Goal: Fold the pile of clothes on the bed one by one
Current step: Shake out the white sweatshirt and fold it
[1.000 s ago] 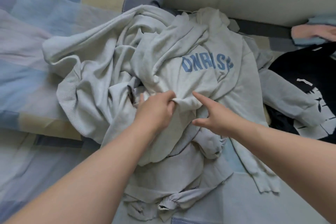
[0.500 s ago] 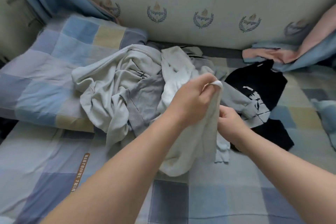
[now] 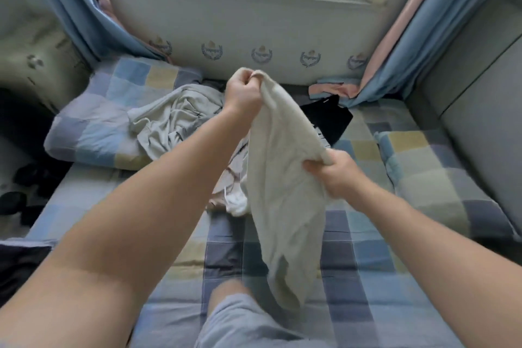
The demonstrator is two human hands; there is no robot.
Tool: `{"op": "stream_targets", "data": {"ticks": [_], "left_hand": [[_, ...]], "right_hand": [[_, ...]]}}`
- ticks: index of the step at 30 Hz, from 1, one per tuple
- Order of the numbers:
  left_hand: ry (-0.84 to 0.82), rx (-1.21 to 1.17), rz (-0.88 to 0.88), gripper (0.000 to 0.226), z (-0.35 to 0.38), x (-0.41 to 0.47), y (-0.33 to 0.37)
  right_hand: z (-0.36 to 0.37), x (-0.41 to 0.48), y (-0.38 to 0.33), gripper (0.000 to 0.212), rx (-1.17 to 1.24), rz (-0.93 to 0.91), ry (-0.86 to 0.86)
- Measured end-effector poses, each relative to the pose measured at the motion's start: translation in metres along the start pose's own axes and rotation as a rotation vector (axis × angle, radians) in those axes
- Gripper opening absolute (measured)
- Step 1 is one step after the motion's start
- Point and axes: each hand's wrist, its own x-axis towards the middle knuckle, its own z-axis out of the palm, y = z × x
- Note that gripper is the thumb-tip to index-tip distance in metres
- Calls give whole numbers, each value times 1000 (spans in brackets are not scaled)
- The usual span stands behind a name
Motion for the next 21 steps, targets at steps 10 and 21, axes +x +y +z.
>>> {"op": "stream_targets", "data": {"ticks": [10,21], "left_hand": [[-868,354,-142,46,-75,-121,73],[-538,364,178,28,-111,-124,88]], "right_hand": [[-21,-71,-97,9,255,-139,308],[-16,-106,-151,9,557,-214,450]]}}
